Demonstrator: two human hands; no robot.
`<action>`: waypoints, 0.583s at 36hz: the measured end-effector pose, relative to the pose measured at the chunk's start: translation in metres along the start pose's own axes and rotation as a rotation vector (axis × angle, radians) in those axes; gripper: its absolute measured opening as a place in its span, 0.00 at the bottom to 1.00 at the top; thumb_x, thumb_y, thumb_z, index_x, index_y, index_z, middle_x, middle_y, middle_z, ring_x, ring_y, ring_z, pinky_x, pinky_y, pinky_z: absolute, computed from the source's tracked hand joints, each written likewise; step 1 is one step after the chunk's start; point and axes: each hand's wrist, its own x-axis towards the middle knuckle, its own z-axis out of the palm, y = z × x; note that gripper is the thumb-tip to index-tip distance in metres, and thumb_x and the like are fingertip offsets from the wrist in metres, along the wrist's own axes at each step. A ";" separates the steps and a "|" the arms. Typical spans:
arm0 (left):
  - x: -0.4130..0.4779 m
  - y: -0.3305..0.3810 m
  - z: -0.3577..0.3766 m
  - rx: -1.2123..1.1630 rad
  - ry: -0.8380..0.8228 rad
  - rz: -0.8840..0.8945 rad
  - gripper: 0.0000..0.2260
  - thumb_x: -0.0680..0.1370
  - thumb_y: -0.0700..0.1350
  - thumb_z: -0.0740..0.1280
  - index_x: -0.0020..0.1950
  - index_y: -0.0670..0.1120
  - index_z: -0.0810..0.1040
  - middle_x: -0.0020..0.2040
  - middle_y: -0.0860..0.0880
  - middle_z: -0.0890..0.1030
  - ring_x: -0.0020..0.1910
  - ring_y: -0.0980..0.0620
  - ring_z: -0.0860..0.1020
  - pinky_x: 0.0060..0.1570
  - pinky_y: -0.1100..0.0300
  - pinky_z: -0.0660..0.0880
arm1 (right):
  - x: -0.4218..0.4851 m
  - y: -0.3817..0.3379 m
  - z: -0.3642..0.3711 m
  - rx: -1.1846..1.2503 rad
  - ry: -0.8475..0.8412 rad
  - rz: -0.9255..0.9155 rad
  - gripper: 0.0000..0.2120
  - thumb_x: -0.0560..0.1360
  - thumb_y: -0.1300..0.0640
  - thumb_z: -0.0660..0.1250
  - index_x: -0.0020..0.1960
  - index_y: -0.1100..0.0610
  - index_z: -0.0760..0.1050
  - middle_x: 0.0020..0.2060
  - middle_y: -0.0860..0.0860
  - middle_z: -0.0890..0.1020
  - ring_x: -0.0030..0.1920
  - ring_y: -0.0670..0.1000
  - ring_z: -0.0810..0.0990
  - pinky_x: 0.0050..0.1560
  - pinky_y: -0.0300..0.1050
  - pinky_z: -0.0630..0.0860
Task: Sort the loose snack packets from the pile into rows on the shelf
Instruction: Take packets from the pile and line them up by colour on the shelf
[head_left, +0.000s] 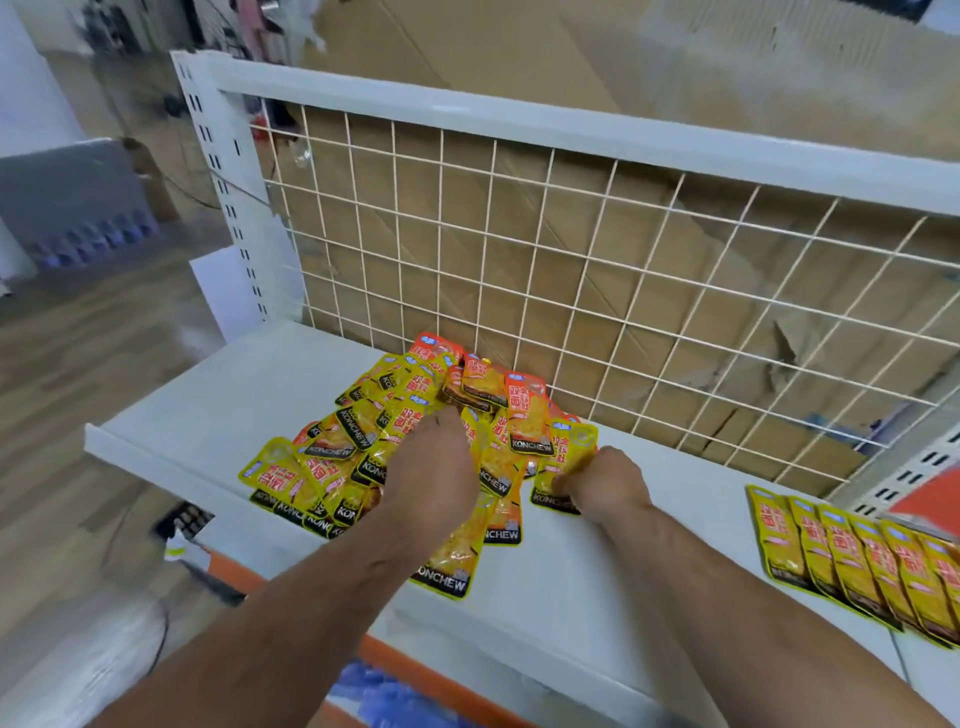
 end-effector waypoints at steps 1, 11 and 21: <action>0.001 0.002 -0.001 -0.026 0.010 -0.003 0.19 0.77 0.38 0.63 0.67 0.43 0.67 0.59 0.44 0.75 0.56 0.44 0.76 0.49 0.53 0.72 | 0.000 0.002 -0.001 0.021 0.010 0.022 0.10 0.71 0.53 0.73 0.46 0.56 0.75 0.44 0.54 0.81 0.50 0.57 0.82 0.41 0.42 0.71; 0.004 0.021 0.000 -0.232 -0.028 -0.165 0.11 0.75 0.42 0.63 0.57 0.43 0.76 0.51 0.46 0.80 0.51 0.42 0.78 0.46 0.54 0.74 | -0.016 0.033 -0.017 0.330 0.021 0.047 0.09 0.67 0.57 0.74 0.35 0.56 0.75 0.31 0.53 0.78 0.34 0.54 0.76 0.34 0.42 0.69; -0.020 0.060 0.015 -0.343 -0.177 -0.211 0.04 0.74 0.40 0.65 0.46 0.47 0.79 0.48 0.45 0.79 0.50 0.44 0.77 0.47 0.57 0.70 | -0.033 0.070 -0.040 0.409 0.035 0.024 0.13 0.68 0.57 0.75 0.33 0.54 0.71 0.30 0.51 0.77 0.33 0.53 0.75 0.34 0.42 0.68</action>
